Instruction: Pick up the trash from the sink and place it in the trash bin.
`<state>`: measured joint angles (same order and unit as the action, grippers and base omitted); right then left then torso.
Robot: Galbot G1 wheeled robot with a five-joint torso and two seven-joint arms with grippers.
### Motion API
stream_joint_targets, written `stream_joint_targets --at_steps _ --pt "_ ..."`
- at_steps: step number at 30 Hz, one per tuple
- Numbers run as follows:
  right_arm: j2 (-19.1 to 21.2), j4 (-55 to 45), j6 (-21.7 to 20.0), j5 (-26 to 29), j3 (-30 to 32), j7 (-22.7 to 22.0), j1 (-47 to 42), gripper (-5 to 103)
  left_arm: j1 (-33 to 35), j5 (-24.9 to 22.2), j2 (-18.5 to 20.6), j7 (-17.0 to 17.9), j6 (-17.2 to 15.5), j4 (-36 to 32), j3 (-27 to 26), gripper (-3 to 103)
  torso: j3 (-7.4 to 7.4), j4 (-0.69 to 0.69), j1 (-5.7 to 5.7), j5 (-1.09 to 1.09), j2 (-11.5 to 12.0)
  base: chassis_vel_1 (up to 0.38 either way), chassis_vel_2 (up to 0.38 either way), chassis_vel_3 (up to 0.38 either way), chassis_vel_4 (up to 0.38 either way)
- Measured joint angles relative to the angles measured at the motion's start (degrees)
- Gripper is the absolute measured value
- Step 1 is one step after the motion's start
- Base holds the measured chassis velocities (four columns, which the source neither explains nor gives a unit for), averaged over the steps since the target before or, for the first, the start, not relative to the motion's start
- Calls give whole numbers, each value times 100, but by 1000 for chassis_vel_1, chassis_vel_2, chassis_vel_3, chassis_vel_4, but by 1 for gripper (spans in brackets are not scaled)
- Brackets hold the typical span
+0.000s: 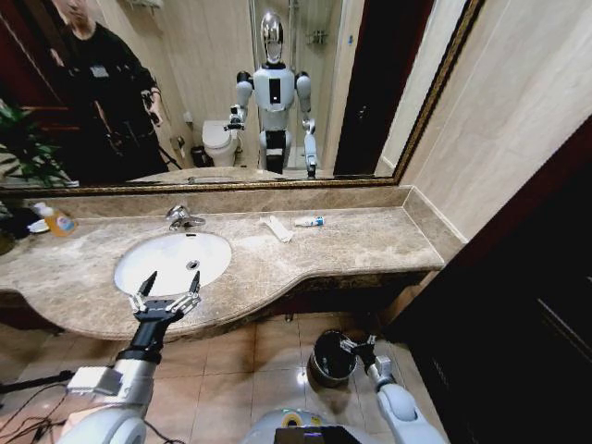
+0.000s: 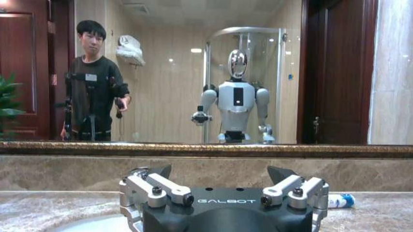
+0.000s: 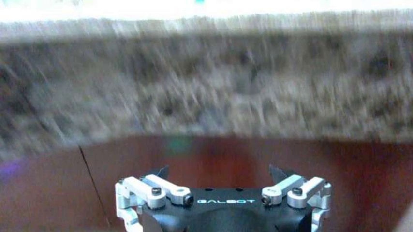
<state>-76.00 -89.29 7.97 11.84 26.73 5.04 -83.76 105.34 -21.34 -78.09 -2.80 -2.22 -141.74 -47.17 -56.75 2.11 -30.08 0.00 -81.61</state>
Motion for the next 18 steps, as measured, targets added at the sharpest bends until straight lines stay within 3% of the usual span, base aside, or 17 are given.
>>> stream_joint_targets --at_steps 9,13,18 --pt "101 -1973 -566 -19 -147 -216 -105 100 0 0 0 0 0 0 0 100 0 0 0 0 0 0 0 0 0" --pt "184 -2503 -918 16 -242 -311 204 100 0 0 0 0 0 0 0 100 0 0 0 -1 0 0 0 0 0" --pt "273 -2494 -1279 99 -467 -322 753 100 0 0 0 0 0 0 0 100 0 0 0 -1 0 0 0 0 0"
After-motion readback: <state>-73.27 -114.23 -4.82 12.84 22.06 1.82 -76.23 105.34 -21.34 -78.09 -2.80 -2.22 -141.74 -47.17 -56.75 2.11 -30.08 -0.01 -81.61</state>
